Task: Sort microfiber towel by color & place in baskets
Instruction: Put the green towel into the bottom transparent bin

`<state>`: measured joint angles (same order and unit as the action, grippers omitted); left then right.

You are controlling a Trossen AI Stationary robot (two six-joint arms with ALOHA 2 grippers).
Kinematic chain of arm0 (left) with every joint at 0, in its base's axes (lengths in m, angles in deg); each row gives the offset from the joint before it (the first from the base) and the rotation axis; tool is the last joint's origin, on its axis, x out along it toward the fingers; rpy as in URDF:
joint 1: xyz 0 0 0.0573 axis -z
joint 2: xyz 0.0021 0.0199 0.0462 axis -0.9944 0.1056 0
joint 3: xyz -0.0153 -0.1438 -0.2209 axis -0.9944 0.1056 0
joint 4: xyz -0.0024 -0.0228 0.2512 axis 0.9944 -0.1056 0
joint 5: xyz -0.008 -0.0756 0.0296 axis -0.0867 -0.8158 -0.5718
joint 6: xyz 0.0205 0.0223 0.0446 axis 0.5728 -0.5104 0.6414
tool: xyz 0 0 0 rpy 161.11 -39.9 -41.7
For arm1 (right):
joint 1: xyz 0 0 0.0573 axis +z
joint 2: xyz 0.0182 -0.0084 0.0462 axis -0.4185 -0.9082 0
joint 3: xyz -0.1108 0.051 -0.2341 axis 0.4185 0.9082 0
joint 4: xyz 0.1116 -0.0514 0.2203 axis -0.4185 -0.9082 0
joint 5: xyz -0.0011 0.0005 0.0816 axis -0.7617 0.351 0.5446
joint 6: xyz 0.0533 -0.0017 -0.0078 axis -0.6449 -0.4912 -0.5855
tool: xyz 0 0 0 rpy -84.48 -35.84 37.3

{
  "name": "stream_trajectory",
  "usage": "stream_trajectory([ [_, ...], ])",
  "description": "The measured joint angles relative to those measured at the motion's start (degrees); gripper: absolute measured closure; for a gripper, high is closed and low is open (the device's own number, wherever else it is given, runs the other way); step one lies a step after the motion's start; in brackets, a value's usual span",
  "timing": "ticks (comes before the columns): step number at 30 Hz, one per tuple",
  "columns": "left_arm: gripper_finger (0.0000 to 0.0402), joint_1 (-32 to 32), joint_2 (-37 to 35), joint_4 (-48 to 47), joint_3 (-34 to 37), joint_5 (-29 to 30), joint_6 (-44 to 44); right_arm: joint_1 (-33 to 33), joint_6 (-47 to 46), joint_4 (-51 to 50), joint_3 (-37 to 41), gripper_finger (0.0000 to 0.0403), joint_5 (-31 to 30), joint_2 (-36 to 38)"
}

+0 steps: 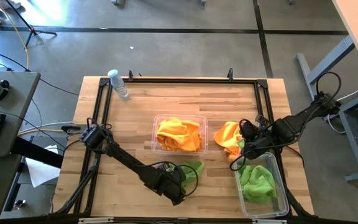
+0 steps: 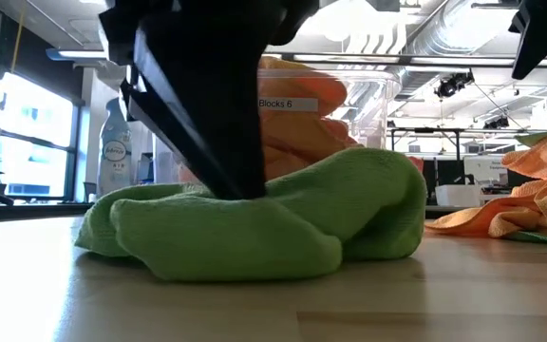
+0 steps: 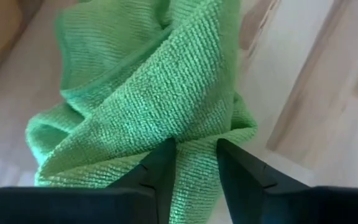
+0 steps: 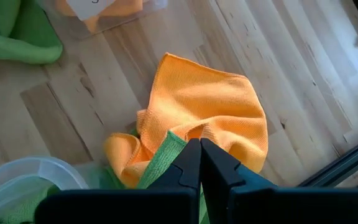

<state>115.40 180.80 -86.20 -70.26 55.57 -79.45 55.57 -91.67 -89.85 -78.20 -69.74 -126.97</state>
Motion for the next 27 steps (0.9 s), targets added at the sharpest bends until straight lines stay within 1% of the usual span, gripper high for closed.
stream_trajectory([
  [3,0.0282,0.06,0.96,3.02,0.4,-1.5,-0.24,0.0,0.0,0.01,0.0,0.0403,0.0,0.0],
  [8,0.026,0.04,3.68,5.05,0.27,-5.45,-0.68,0.0,-0.01,0.01,0.0,0.0403,-0.02,0.0],
  [11,0.0261,-0.02,4.95,5.07,0.14,-6.8,-2.9,0.0,-0.02,0.03,0.0,0.0403,-0.02,0.0],
  [13,0.0282,-0.04,5.19,4.91,0.16,-7.38,-4.62,0.0,-0.15,0.04,0.0,0.0403,-0.07,0.0],
  [15,0.0324,0.0,5.21,5.03,0.16,-7.77,-5.21,0.0,-0.31,0.06,0.0,0.0403,-0.07,0.0],
  [17,0.0375,0.21,4.8,4.79,-0.33,-8.08,-5.32,0.0,-0.39,0.21,0.0,0.0403,-0.09,0.0],
  [18,0.0387,0.26,4.71,4.47,-0.81,-8.28,-5.12,0.0,-0.42,0.28,0.0,0.0403,-0.09,0.0],
  [21,0.0391,0.46,4.68,2.3,-3.04,-8.98,-3.64,0.0,-0.42,0.37,0.0,0.0403,-0.4,0.0],
  [24,0.0398,0.76,4.16,-0.87,-6.79,-9.43,-1.16,-0.02,-0.42,0.93,0.0,0.0403,-0.71,0.0],
  [27,0.0399,0.96,2.85,-4.97,-11.67,-8.07,0.98,-0.01,-0.44,2.12,0.0,0.0403,-0.81,0.0],
])
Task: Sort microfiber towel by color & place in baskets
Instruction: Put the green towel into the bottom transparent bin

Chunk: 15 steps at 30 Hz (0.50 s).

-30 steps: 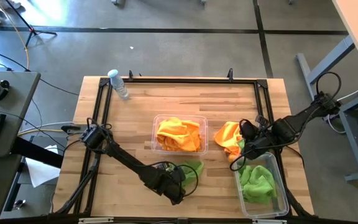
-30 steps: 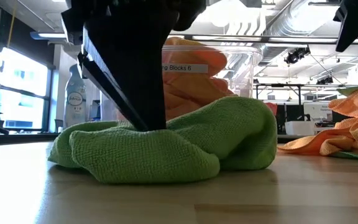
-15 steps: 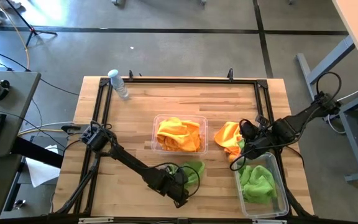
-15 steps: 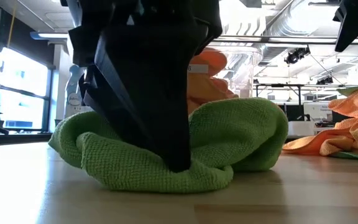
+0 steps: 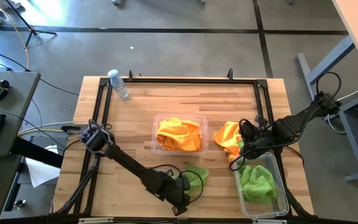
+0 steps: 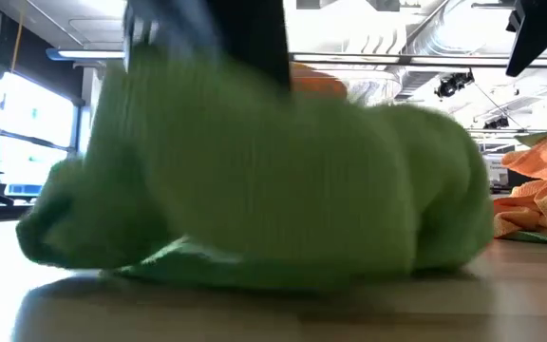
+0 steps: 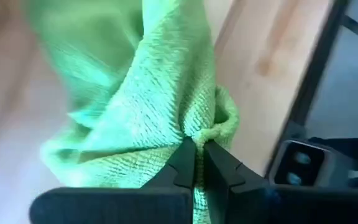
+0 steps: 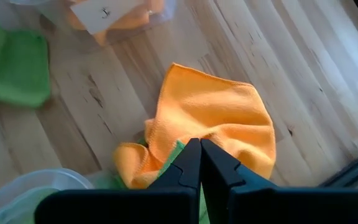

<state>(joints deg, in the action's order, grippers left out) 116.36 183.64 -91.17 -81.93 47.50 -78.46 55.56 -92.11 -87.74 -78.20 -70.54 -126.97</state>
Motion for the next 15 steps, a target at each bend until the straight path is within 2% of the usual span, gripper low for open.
stream_trajectory([
  [6,0.0401,0.04,-2.22,-9.41,-9.91,7.65,2.86,0.96,1.54,2.92,-0.02,0.0403,0.73,0.0],
  [12,0.0401,0.17,-4.12,-16.72,-19.78,12.07,5.46,4.09,1.93,6.09,-0.02,0.0402,-0.26,0.14],
  [15,0.0401,0.27,-4.81,-17.19,-23.3,12.53,7.41,6.24,2.3,9.83,-0.02,0.0399,-0.82,0.37],
])
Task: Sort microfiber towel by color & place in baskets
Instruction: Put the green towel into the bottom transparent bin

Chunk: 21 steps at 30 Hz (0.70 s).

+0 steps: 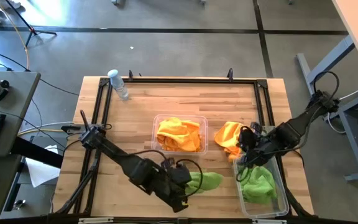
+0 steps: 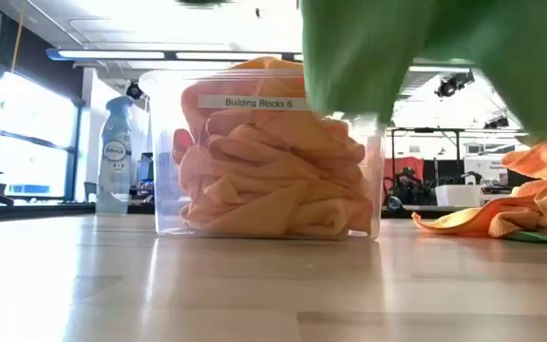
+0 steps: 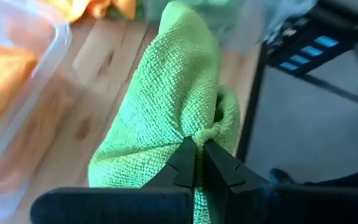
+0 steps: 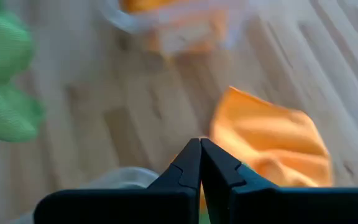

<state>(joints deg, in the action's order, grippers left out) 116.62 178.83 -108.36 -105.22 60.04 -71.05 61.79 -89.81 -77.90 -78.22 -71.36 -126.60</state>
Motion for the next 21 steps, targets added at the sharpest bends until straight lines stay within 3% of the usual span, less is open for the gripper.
stream_trajectory([
  [6,0.0401,-1.22,-0.25,-0.43,-3.67,-0.04,1.0,4.26,8.57,18.01,0.0,0.0377,-4.45,1.35],
  [12,0.0401,-3.28,-0.21,-0.41,-3.69,-1.1,2.8,5.89,22.71,38.72,-0.04,0.0331,-2.81,-0.02],
  [21,0.0401,-6.15,-0.21,7.45,-3.73,-3.45,7.65,5.57,35.36,51.58,-0.04,0.0264,-1.98,-8.29],
])
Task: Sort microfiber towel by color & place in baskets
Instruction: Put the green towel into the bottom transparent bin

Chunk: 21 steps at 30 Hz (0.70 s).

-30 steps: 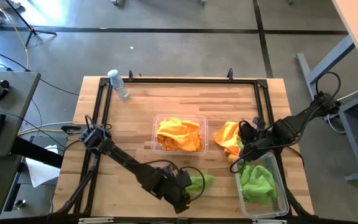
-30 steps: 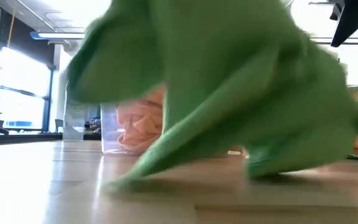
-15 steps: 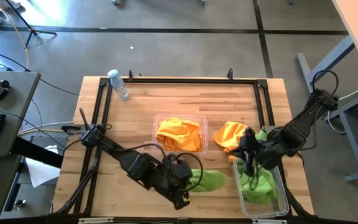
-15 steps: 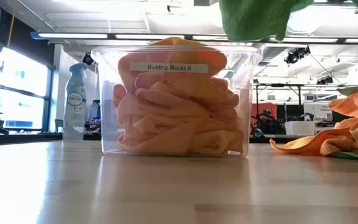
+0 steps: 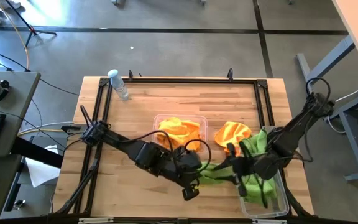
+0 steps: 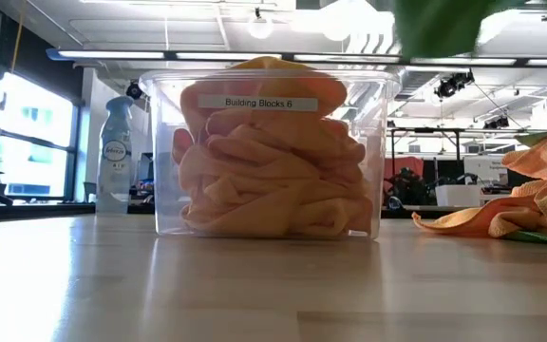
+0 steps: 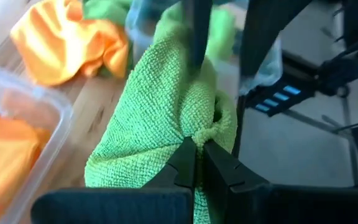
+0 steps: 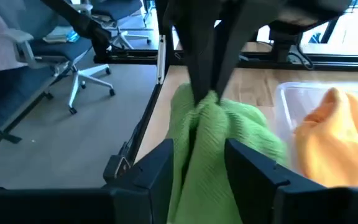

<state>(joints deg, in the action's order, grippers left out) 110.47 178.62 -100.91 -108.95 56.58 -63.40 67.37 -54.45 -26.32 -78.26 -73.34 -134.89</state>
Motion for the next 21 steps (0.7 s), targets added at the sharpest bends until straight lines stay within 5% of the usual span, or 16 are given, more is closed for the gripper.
stream_trajectory([
  [17,0.0401,-0.67,0.04,8.25,0.0,-0.96,5.65,-3.32,2.69,4.86,-0.06,0.0226,-1.31,-6.79],
  [21,0.0401,-0.65,0.04,8.22,0.0,0.03,5.64,-3.7,3.27,4.92,-0.28,0.0247,-0.93,-6.81],
])
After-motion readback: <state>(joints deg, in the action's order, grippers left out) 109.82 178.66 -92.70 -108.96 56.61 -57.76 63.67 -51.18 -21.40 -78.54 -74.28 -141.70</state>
